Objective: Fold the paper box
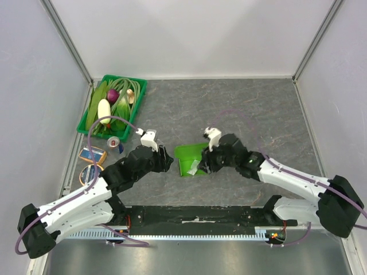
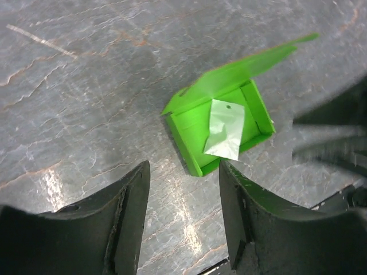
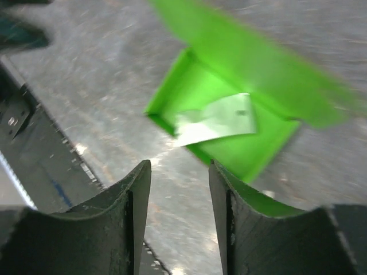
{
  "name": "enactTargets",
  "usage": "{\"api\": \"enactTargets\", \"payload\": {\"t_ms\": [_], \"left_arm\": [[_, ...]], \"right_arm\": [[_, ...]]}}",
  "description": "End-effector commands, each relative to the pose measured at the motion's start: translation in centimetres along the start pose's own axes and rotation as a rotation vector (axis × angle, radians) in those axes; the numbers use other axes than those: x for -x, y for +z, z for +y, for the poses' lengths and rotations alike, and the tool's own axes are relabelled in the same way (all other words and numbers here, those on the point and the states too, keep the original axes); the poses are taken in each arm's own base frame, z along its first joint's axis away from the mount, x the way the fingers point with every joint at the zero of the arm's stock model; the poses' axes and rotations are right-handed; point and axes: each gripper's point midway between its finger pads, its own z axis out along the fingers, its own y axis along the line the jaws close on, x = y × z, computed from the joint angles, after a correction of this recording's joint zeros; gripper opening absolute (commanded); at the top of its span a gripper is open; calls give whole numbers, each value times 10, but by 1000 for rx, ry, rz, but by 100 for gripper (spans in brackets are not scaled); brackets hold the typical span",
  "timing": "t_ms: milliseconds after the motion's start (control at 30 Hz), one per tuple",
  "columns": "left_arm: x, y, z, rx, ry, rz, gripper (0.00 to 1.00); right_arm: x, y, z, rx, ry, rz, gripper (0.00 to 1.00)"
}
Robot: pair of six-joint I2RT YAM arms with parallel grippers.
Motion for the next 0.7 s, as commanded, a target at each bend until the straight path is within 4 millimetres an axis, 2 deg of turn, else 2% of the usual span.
{"api": "enactTargets", "payload": {"t_ms": [0,33,67,100,233,500,567,633,667], "left_arm": [[4,10,22,134,-177,4,58],[1,12,22,129,-187,28,58],[-4,15,23,139,-191,47,58],[-6,16,24,142,-200,58,58],[-15,15,22,109,-220,70,58],[-18,5,24,93,-268,48,61],[-20,4,25,95,-269,47,61],[-20,3,25,95,-271,47,62],[-21,2,25,95,-272,52,62]], "right_arm": [[-3,18,37,7,-11,-49,46],[-8,24,31,-36,47,-38,28],[-13,27,25,-82,64,-36,22],[-17,32,16,-131,69,-36,19],[-29,40,4,-199,77,-21,10],[-26,71,5,-186,87,-26,6],[-14,77,12,-160,88,-61,6],[-10,85,3,-216,88,-77,6],[-1,87,-1,-254,90,-99,6]]}}
